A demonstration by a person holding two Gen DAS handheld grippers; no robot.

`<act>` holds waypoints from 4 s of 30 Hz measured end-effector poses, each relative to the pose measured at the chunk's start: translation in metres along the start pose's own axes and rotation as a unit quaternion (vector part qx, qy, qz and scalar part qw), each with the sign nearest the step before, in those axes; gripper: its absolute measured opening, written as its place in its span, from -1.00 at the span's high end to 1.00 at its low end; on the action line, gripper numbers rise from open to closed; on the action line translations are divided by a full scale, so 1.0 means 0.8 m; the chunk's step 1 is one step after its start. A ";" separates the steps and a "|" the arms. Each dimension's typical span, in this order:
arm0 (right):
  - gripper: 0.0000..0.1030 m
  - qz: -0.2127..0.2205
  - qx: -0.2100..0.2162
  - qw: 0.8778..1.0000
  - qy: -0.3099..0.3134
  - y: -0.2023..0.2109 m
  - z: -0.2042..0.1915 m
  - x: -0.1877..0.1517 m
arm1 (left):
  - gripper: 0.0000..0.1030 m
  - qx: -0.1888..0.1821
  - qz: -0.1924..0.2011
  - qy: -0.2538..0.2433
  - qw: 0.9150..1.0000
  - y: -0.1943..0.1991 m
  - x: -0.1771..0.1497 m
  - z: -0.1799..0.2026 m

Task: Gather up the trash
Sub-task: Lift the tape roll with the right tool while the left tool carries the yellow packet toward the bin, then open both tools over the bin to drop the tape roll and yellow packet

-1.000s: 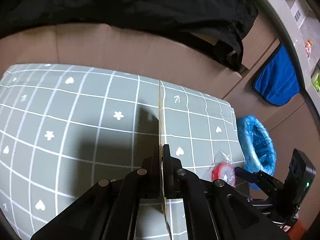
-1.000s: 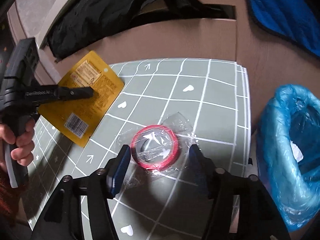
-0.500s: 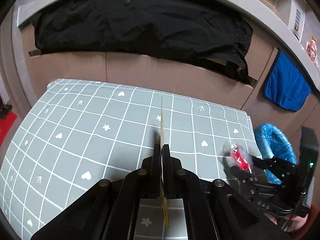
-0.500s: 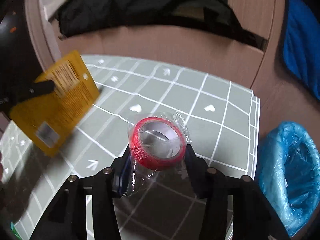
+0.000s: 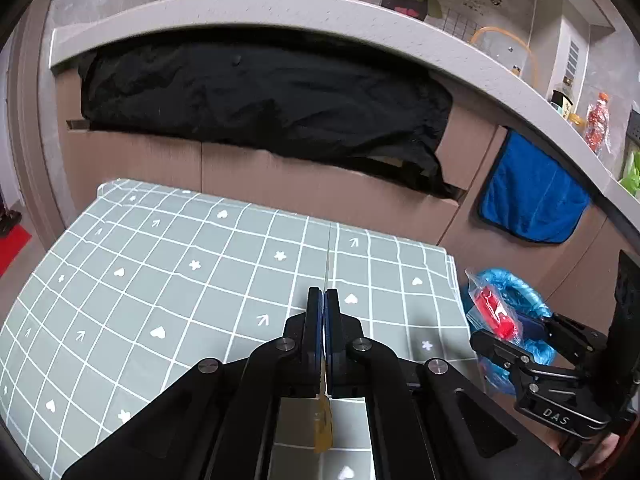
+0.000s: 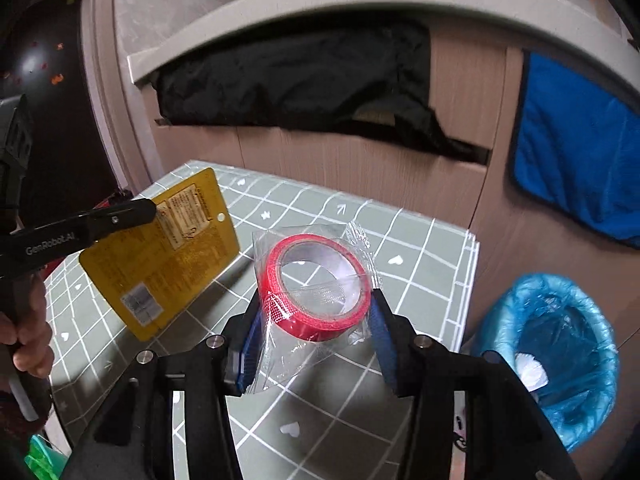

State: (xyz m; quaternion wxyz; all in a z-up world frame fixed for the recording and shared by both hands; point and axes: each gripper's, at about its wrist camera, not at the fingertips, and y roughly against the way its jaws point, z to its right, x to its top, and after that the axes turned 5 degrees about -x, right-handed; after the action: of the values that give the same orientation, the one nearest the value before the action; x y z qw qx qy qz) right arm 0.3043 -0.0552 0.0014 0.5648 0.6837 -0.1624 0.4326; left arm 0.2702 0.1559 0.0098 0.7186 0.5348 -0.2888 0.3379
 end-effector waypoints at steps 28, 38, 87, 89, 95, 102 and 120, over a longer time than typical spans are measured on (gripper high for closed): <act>0.12 0.058 -0.100 0.991 -0.074 0.110 0.230 -0.034 | 1.00 -0.126 0.017 -0.092 0.988 -0.055 0.017 0.274; 0.12 0.033 -0.122 0.984 -0.123 0.086 0.313 -0.066 | 1.00 -0.146 -0.035 -0.091 0.984 -0.134 -0.026 0.329; -0.30 0.009 -0.097 0.985 -0.145 0.081 0.304 -0.124 | -0.08 -0.168 -0.192 0.064 0.965 -0.207 -0.048 0.229; -0.30 0.007 -0.102 0.984 -0.143 0.083 0.306 -0.131 | -0.03 -0.184 -0.210 0.078 0.957 -0.209 -0.054 0.227; -0.30 -0.001 -0.106 0.983 -0.147 0.084 0.313 -0.148 | 0.10 -0.191 -0.259 0.117 0.940 -0.237 -0.071 0.231; -0.30 0.000 -0.100 0.983 -0.154 0.088 0.313 -0.156 | 0.44 -0.220 -0.216 0.098 0.946 -0.253 -0.045 0.274; -0.30 0.026 -0.126 0.981 -0.147 0.138 0.263 -0.165 | -0.02 -0.250 -0.047 -0.064 0.965 -0.141 0.006 0.342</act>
State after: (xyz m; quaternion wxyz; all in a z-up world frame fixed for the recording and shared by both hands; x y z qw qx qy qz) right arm 0.2359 -0.3165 -0.0282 0.6047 0.6588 -0.3151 0.3179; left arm 0.3480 -0.1291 0.0203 0.8244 0.3718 -0.3840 0.1861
